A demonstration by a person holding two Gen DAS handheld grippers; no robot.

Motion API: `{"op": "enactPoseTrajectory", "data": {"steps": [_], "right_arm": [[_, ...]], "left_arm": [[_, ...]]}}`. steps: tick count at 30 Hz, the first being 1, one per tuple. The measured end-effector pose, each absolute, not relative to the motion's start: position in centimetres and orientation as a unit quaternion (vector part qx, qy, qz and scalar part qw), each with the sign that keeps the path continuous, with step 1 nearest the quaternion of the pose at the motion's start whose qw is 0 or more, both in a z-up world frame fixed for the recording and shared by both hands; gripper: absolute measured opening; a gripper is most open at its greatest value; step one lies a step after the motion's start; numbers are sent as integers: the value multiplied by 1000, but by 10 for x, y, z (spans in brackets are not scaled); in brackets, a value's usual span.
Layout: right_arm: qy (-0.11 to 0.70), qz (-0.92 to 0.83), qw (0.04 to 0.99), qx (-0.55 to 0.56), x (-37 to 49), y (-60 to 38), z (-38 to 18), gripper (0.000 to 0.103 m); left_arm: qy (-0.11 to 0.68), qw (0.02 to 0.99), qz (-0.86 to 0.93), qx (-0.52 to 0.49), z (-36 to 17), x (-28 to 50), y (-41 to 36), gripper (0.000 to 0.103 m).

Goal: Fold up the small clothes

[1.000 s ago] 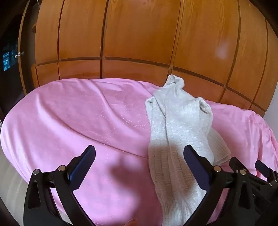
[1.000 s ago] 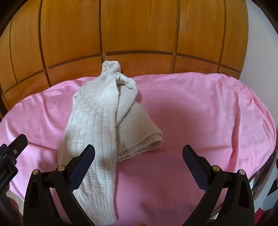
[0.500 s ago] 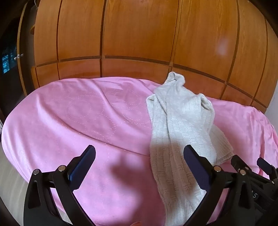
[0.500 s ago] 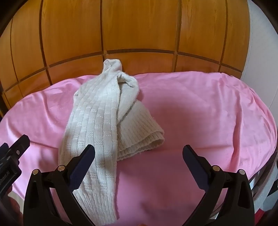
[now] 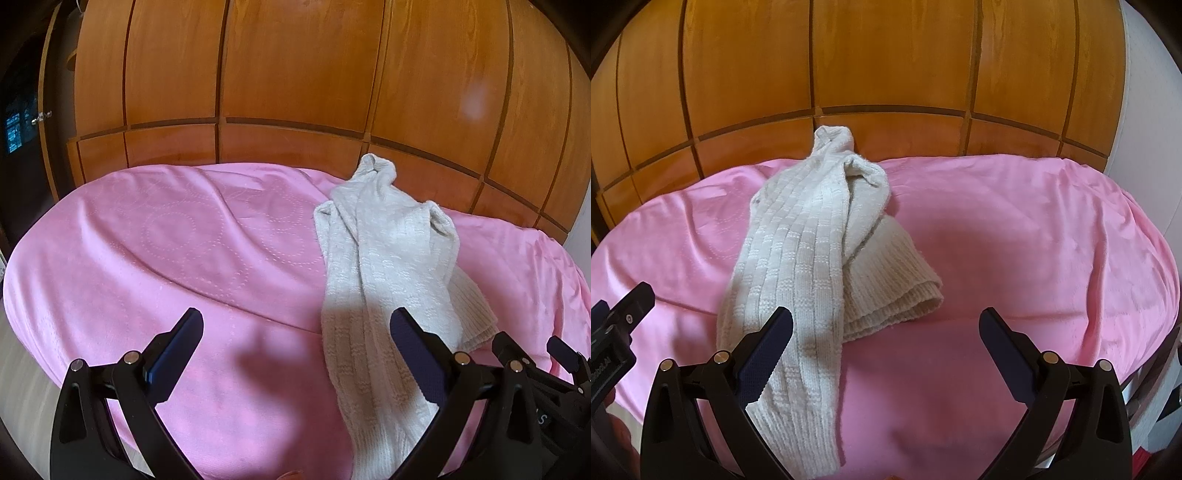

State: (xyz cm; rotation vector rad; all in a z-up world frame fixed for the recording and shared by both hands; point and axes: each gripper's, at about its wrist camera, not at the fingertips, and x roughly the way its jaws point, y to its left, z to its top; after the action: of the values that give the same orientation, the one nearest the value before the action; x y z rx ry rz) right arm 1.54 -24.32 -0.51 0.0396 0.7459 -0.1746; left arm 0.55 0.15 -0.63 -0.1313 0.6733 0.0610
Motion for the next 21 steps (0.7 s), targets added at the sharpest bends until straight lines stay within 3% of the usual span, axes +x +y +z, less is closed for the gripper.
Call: {"op": "enactPoseTrajectory", "data": {"steps": [21], "right_arm": [[387,-77,919,14,30,-242,-12,100]], "left_arm": [[353,932,34,-70,-16,16,6,101]]}}
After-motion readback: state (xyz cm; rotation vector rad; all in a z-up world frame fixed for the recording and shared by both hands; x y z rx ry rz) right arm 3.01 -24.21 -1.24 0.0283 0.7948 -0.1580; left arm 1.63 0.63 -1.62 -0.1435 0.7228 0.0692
